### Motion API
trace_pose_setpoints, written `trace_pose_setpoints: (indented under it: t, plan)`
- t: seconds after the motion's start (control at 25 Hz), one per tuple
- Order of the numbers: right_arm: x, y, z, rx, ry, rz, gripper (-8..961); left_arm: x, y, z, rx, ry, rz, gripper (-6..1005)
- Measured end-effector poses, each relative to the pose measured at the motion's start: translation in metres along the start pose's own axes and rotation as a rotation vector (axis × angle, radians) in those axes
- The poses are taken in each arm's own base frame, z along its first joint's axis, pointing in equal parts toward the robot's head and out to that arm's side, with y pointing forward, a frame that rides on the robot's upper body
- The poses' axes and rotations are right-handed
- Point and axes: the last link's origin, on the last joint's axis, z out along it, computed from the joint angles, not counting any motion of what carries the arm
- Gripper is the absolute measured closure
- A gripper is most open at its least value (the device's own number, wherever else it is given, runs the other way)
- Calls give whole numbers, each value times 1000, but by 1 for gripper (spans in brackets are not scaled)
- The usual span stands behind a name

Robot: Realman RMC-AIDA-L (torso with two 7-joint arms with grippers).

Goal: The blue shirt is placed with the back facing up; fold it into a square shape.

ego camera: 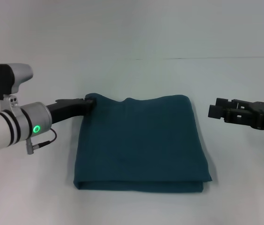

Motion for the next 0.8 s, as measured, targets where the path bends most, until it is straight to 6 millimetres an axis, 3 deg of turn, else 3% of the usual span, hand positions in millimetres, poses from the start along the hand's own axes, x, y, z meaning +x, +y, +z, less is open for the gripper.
trace_pose_setpoints:
  t: [0.56,0.8]
  plan:
    - [0,-1,-1,5,1,1,45,4,-8,-2,43,32,-47,856]
    - [-1,-1,-1,5,0,0,48,-2,-12,0,78,13,-46,584]
